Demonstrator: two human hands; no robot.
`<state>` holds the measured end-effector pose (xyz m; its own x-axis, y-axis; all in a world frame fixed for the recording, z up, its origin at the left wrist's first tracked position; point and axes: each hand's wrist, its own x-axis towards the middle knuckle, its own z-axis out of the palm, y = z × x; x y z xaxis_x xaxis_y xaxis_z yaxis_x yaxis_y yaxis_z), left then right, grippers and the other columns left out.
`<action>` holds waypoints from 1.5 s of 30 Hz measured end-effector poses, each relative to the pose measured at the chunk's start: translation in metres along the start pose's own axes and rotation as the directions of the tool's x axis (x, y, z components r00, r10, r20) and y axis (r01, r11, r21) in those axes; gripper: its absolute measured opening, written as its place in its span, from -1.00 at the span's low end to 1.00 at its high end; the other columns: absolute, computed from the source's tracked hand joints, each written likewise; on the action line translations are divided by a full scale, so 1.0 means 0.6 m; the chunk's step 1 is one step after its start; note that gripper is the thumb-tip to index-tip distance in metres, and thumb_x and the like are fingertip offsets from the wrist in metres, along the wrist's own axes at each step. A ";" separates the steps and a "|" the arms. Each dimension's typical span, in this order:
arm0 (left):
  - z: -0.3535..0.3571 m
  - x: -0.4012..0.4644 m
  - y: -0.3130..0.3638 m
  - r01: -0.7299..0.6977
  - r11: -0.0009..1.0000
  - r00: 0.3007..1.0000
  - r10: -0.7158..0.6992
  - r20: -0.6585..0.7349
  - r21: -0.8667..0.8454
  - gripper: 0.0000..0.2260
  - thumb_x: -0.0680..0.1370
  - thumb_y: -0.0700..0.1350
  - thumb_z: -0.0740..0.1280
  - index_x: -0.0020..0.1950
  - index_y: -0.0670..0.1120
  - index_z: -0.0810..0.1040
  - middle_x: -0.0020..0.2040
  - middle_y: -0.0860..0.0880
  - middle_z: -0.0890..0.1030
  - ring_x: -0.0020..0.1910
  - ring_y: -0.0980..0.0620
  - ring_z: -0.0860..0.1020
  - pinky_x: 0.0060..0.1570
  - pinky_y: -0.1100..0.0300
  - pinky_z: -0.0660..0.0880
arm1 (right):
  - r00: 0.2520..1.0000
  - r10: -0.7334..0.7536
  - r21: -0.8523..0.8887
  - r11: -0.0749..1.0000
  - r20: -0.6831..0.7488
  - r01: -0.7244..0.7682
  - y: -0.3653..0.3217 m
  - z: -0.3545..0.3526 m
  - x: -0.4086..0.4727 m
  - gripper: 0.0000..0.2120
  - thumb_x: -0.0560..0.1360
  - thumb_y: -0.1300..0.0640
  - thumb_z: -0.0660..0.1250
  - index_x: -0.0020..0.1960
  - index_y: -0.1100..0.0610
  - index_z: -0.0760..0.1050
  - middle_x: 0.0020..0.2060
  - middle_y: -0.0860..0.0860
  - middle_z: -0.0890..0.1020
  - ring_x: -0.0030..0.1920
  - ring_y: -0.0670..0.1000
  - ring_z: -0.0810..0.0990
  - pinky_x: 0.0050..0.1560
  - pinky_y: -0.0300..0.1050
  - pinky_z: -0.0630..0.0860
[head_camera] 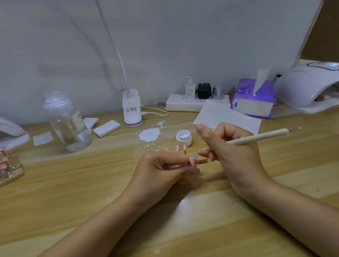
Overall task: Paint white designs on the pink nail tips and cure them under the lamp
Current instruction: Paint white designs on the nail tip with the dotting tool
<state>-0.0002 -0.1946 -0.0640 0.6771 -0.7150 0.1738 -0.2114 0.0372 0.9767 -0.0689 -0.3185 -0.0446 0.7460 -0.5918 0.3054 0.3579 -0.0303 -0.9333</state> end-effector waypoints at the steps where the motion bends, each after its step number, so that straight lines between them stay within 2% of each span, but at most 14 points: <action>1: 0.000 -0.001 0.001 0.001 1.000 1.000 -0.001 0.014 0.017 -0.89 0.40 -0.31 0.40 -0.16 -0.15 0.68 -0.22 -0.04 0.70 -0.18 0.10 0.66 -0.38 0.39 0.48 | 1.000 -0.016 -0.006 1.000 0.017 0.016 0.002 0.002 -0.004 -0.63 0.31 0.09 0.43 -0.47 0.21 0.29 -0.69 -0.05 0.38 -0.64 -0.17 0.44 -0.37 -0.20 0.55; 3: 0.001 -0.001 0.002 -0.008 0.999 1.000 0.007 0.027 0.035 -0.86 0.41 -0.31 0.39 -0.16 -0.11 0.69 -0.21 -0.01 0.70 -0.18 0.14 0.65 -0.36 0.39 0.48 | 0.998 -0.045 -0.047 0.998 0.037 0.047 0.008 0.003 -0.005 -0.61 0.40 0.27 0.39 -0.49 0.20 0.26 -0.71 -0.06 0.37 -0.66 -0.19 0.42 -0.46 -0.31 0.47; 5: 0.001 0.000 0.002 -0.013 0.999 0.999 0.012 0.032 0.047 -0.81 0.42 -0.30 0.39 -0.19 -0.02 0.70 -0.23 0.04 0.70 -0.19 0.21 0.63 -0.35 0.41 0.48 | 0.998 -0.050 -0.079 0.995 0.043 0.053 0.015 0.003 -0.002 -0.60 0.40 0.36 0.34 -0.52 0.17 0.25 -0.72 -0.06 0.35 -0.65 -0.19 0.42 -0.48 -0.31 0.42; 11: 0.002 0.000 0.001 -0.033 0.995 0.998 0.027 0.064 0.093 -0.70 0.45 -0.32 0.36 -0.16 0.11 0.67 -0.25 0.16 0.68 -0.19 0.33 0.59 -0.32 0.43 0.48 | 0.997 -0.023 -0.044 0.999 0.075 0.026 0.022 0.004 0.000 -0.63 0.33 0.41 0.27 -0.54 0.15 0.23 -0.72 -0.02 0.34 -0.65 -0.10 0.46 -0.55 -0.30 0.39; 14: 0.002 0.000 0.000 -0.049 0.992 0.997 0.041 0.070 0.118 -0.73 0.45 -0.29 0.38 -0.18 0.09 0.68 -0.25 0.13 0.69 -0.20 0.31 0.59 -0.29 0.41 0.50 | 0.996 -0.014 -0.031 0.999 0.084 0.016 0.023 0.004 0.000 -0.63 0.34 0.45 0.25 -0.52 0.18 0.21 -0.72 -0.01 0.32 -0.66 -0.12 0.45 -0.59 -0.36 0.38; 19: 0.002 0.001 -0.003 -0.065 0.986 0.996 0.054 0.072 0.154 -0.82 0.44 -0.28 0.39 -0.16 -0.01 0.69 -0.24 0.02 0.69 -0.24 0.30 0.57 -0.30 0.41 0.49 | 0.995 -0.003 -0.024 1.000 0.098 0.005 0.024 0.004 0.000 -0.65 0.33 0.46 0.24 -0.51 0.19 0.21 -0.72 0.00 0.31 -0.67 -0.12 0.44 -0.59 -0.37 0.38; 26: 0.002 0.003 -0.007 -0.055 0.987 0.996 0.044 0.072 0.152 -0.87 0.44 -0.26 0.39 -0.17 -0.05 0.69 -0.23 -0.02 0.69 -0.25 0.30 0.59 -0.31 0.41 0.48 | 0.995 0.009 -0.036 0.999 0.104 -0.006 0.023 0.006 0.000 -0.64 0.34 0.47 0.24 -0.52 0.19 0.22 -0.72 -0.01 0.32 -0.66 -0.12 0.44 -0.59 -0.40 0.35; 32: 0.002 0.004 -0.006 -0.058 0.987 0.996 0.047 0.071 0.152 -0.83 0.44 -0.26 0.39 -0.17 0.00 0.69 -0.24 0.04 0.69 -0.25 0.30 0.59 -0.32 0.42 0.48 | 0.995 0.003 -0.055 0.998 0.102 0.002 0.023 0.004 0.000 -0.63 0.34 0.46 0.24 -0.52 0.18 0.22 -0.73 -0.02 0.33 -0.66 -0.12 0.45 -0.59 -0.40 0.34; 45: 0.003 0.002 -0.004 -0.049 0.985 0.997 0.039 0.066 0.163 -0.81 0.44 -0.27 0.39 -0.19 0.02 0.68 -0.23 0.02 0.69 -0.23 0.25 0.60 -0.31 0.42 0.49 | 0.995 0.004 -0.064 0.998 0.103 0.003 0.023 0.005 0.000 -0.64 0.34 0.48 0.23 -0.51 0.19 0.21 -0.73 -0.03 0.33 -0.66 -0.12 0.44 -0.60 -0.41 0.33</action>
<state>-0.0001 -0.1968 -0.0660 0.6201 -0.7578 0.2029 -0.3568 -0.0421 0.9332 -0.0624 -0.3162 -0.0569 0.8014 -0.5053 0.3200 0.3234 -0.0838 -0.9425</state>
